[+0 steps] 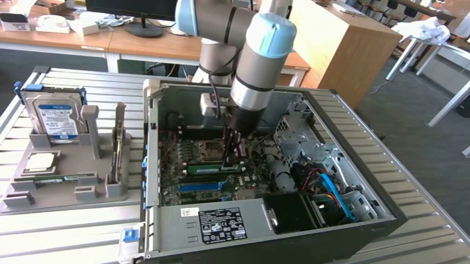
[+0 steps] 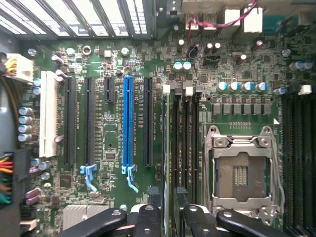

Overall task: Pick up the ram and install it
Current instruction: 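Insert the ram into the slot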

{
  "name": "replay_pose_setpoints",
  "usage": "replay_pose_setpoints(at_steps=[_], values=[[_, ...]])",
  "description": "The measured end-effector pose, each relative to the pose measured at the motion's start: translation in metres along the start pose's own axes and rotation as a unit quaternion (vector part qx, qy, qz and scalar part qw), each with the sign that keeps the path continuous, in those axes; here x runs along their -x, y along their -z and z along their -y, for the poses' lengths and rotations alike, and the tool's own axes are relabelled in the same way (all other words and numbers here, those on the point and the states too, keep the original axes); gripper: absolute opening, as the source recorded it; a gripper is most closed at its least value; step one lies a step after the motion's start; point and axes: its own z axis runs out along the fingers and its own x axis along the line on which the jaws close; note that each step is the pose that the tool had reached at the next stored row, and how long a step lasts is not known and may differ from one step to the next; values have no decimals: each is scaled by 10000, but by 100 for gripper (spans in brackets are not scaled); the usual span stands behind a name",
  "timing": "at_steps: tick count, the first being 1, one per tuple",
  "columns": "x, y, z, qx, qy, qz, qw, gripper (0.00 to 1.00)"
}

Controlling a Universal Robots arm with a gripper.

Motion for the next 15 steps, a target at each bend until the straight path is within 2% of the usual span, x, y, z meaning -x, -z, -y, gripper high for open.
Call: replay_pose_setpoints(at_steps=[15], values=[[-10,566,-14,0,0,0,10000,25]])
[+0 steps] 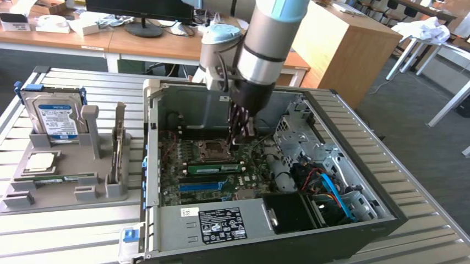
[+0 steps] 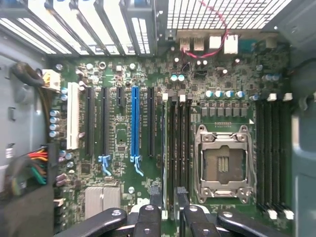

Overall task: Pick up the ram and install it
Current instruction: 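Insert the ram into the slot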

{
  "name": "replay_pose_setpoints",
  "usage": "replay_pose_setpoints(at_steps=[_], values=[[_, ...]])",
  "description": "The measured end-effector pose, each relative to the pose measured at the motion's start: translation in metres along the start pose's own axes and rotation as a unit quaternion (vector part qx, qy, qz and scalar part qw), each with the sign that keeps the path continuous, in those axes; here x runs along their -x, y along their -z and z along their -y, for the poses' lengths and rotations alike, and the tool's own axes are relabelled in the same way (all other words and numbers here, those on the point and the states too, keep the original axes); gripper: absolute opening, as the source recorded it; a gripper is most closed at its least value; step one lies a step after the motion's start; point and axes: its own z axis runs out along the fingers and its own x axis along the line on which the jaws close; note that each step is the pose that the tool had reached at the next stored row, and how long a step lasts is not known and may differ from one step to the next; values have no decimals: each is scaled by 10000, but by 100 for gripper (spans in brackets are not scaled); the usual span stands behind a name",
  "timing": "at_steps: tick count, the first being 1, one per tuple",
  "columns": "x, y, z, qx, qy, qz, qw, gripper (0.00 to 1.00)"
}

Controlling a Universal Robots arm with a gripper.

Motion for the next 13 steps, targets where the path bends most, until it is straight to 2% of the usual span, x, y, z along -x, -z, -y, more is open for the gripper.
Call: replay_pose_setpoints(at_steps=[7,13], values=[[-4,239,-9,0,0,0,10000,25],[-7,397,-16,0,1,0,10000,25]])
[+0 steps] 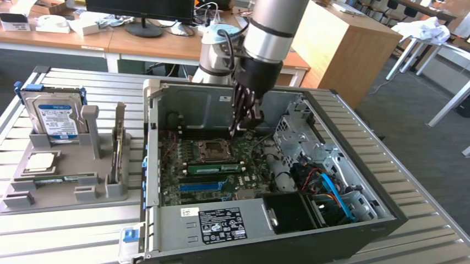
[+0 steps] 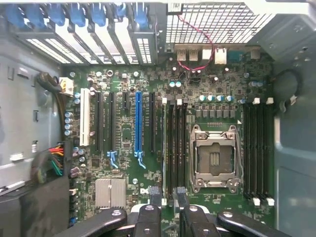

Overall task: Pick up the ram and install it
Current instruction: 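Insert the ram into the slot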

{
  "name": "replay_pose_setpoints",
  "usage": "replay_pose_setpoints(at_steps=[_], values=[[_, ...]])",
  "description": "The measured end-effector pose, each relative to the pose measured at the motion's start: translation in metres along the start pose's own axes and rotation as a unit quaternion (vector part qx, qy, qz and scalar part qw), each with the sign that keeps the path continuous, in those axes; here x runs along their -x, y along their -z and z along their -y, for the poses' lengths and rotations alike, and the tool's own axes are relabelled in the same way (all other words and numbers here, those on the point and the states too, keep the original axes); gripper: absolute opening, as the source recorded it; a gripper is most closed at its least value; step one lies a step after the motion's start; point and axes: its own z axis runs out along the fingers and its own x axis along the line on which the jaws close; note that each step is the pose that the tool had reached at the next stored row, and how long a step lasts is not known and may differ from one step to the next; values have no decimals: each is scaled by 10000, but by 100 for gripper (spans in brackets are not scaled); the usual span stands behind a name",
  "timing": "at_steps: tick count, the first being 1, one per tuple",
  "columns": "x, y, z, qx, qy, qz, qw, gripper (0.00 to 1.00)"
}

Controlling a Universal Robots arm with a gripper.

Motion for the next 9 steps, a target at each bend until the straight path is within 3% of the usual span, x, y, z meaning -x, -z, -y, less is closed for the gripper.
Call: replay_pose_setpoints(at_steps=[5,9], values=[[-2,98,-4,0,0,-1,10000,25],[-2,110,-5,0,0,0,10000,25]])
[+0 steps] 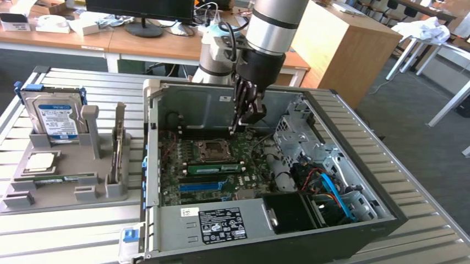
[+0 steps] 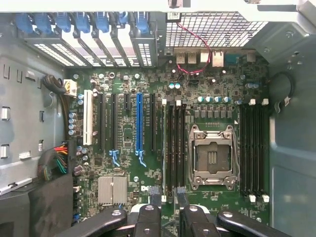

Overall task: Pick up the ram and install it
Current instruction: 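Insert the ram into the slot, then press down the ram until it locks into place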

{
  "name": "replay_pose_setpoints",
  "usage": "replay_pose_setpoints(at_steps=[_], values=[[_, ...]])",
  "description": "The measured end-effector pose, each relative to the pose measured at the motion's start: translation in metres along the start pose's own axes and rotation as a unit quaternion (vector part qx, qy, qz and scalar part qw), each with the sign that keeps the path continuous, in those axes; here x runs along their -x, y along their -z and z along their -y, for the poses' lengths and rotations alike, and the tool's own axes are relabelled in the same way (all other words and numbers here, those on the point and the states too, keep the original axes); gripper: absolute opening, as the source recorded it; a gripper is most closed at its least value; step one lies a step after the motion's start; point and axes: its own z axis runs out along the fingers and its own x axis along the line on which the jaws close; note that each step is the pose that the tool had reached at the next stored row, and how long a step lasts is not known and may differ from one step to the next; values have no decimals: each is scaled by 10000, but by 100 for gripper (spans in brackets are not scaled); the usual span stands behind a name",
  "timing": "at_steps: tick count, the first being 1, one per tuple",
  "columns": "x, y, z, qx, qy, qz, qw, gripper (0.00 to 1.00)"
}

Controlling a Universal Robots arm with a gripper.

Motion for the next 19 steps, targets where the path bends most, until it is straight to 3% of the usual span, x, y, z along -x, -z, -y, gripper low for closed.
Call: replay_pose_setpoints(at_steps=[12,13,15,19], values=[[0,1,0,0,0,-1,10000,25],[0,1,0,0,0,-1,10000,24],[0,1,0,0,0,-1,10000,11],[0,1,0,0,0,-1,10000,10]])
